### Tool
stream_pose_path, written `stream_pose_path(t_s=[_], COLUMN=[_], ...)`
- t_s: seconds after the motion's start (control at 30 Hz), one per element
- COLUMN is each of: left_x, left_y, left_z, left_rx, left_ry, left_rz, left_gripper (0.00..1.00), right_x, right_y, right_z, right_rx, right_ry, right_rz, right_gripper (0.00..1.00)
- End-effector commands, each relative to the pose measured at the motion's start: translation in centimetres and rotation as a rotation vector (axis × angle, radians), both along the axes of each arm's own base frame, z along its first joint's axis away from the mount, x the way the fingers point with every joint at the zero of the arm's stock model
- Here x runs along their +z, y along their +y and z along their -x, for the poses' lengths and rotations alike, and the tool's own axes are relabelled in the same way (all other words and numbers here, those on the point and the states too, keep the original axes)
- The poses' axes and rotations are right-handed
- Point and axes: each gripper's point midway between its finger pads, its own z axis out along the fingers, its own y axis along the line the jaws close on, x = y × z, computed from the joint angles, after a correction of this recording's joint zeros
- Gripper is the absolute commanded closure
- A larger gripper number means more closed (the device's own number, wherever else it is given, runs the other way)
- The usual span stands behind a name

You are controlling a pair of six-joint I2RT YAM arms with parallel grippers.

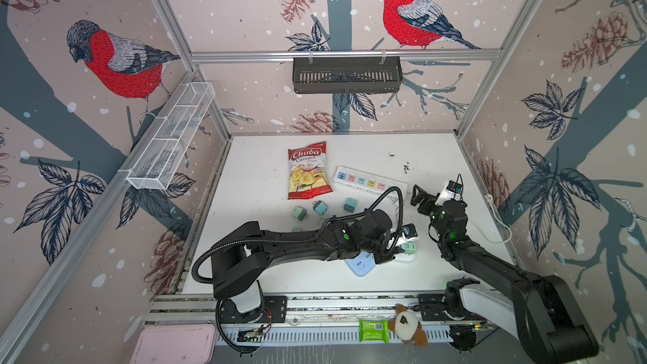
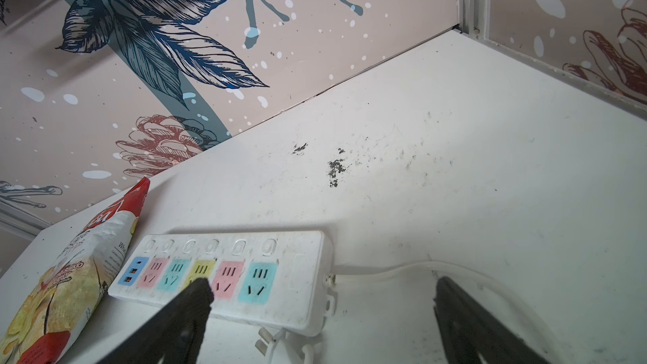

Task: Insert the plug
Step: 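Carry the teal charger with the left gripper over the white socket cube, then lower the teal charger into the white cube beside the mint-green charger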

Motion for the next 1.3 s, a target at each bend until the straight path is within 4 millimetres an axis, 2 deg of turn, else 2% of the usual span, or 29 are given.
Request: stream_pose_path(t_s=[0.0,0.47,0.8,1.27], left_x=[-1.0,-3.6,-3.9,-4.8], left_y=[0.1,-0.5,-0.2,-0.7], left_z=[-0.7,-1.2,-2.2,-1.5], left_rx=[0.040,0.027,-0.020,-0.113], left_ry=[0.005,0.033,0.057,0.048], left_rz=[-0.053,-0.113,-0.080,-0.069], left_gripper=[1.00,1.00,1.00,1.00], right_x=[0.4,0.4,0.4,0.5], right_y=[0.1,0.3,0.3,0.5], right_z=[-0.2,-0.1,-0.1,0.1], right_rx=[0.003,0.011,0.012,0.018], right_ry=[-0.010,-0.011,-0.012,-0.020], right_rz=[-0.013,-0.011,-0.013,-0.008], right_gripper=[0.00,0.01,0.00,0.01])
